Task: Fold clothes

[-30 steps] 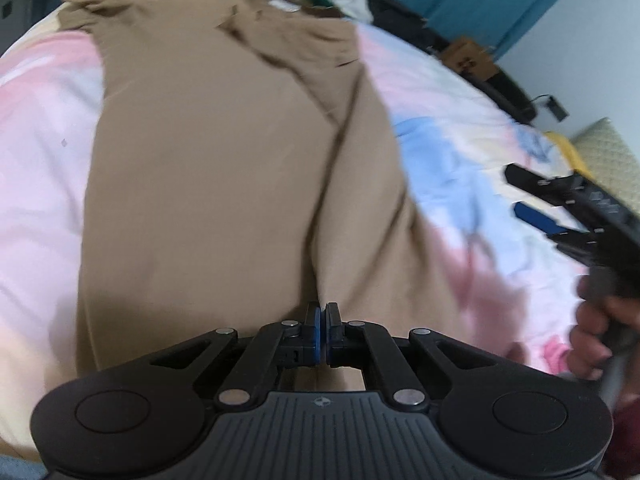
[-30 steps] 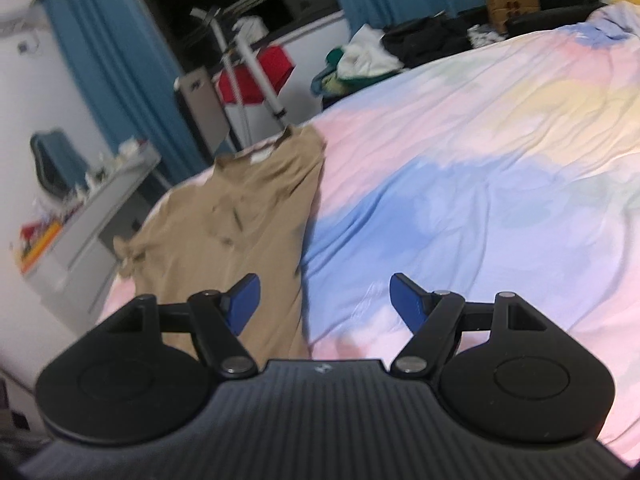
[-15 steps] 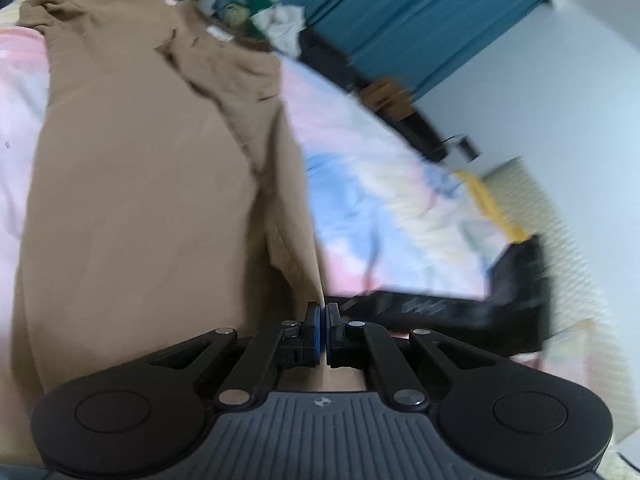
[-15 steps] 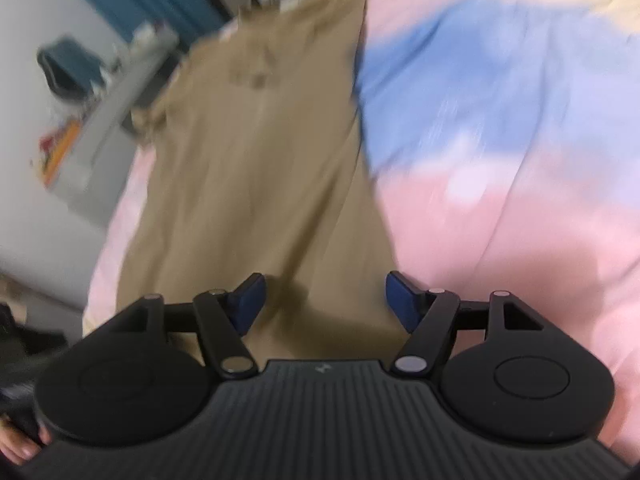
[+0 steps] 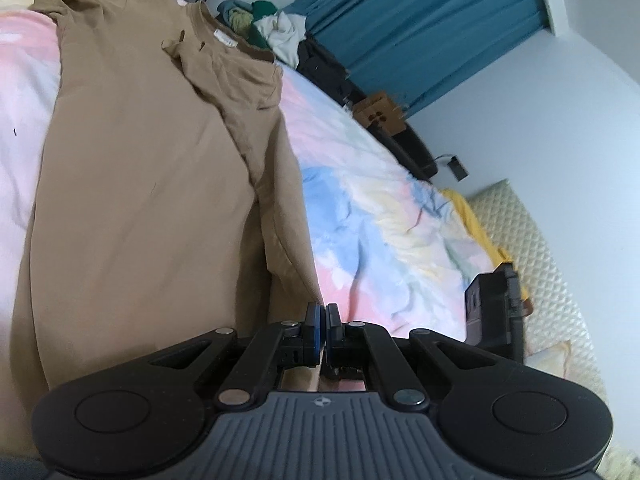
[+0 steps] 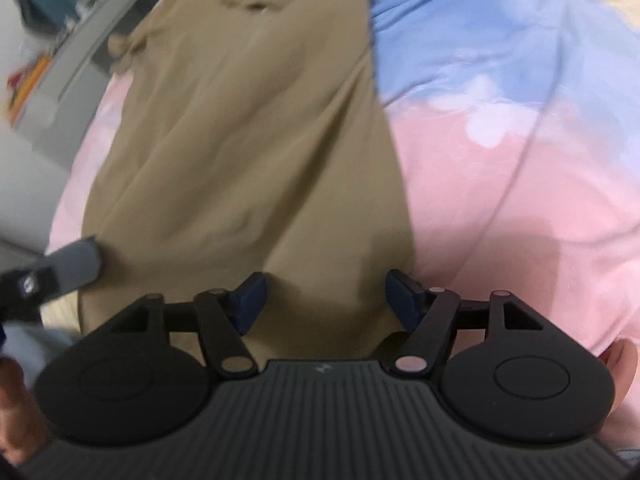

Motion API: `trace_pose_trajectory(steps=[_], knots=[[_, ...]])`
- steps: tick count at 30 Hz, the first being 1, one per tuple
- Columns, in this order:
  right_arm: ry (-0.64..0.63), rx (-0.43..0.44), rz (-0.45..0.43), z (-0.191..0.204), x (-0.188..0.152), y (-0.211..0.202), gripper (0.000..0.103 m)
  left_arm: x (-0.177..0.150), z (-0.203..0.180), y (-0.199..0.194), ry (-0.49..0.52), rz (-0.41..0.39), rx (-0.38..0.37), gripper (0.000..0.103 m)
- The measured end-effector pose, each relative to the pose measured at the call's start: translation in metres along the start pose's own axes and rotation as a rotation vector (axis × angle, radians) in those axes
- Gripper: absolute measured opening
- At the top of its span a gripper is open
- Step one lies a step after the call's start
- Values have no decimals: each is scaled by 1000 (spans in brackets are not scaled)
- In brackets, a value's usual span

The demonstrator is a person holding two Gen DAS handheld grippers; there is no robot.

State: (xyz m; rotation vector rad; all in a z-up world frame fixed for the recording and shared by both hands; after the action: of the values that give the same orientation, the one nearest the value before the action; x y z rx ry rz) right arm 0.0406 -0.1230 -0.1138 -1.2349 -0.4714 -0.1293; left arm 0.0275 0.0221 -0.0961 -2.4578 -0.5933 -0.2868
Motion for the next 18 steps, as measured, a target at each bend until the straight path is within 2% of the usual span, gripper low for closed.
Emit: trace_pose_trajectory(steps=[1, 2, 3, 5, 8, 11, 14, 15, 16, 17, 18], knots=[[-36, -11, 28, 4, 0, 0, 33, -1, 0, 1, 3, 2, 5, 2], [-65, -21, 48, 7, 0, -1, 18, -2, 1, 2, 6, 4, 9, 2], [-87, -19, 62, 10, 1, -5, 8, -2, 1, 2, 5, 5, 8, 2], [-122, -12, 81, 15, -1, -14, 5, -3, 2, 2, 3, 8, 4, 2], [-146, -6, 107, 20, -9, -21, 4, -5, 4, 10, 2, 28, 34, 3], [-142, -5, 146, 23, -19, -13, 4, -10, 10, 23, 4, 70, 109, 3], [-154, -27, 113, 26, -20, -24, 7, -13, 11, 27, 24, 78, 144, 6], [-159, -33, 77, 26, -18, -33, 7, -13, 10, 26, 26, 72, 143, 16], [-164, -38, 42, 27, -16, -41, 8, -11, 9, 22, 27, 56, 143, 31], [-169, -44, 7, 27, -14, -50, 8, -10, 9, 19, 28, 39, 149, 41], [-165, -43, -36, 26, -10, -58, 8, -7, 7, 14, 29, 10, 169, 56]])
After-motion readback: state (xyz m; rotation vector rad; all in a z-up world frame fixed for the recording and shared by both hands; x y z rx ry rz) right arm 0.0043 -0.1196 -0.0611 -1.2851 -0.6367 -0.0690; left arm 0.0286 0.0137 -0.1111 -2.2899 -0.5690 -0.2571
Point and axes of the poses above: each gripper's, at about its wrist camera, not at the fingertips, and y roughly the way its jaws point, z to its left, x to its top, the point moved 2 cm from there along y, roughly the way its jaws point, and after that the axes turned 14 degrees about -y, right-handed, at the moved point
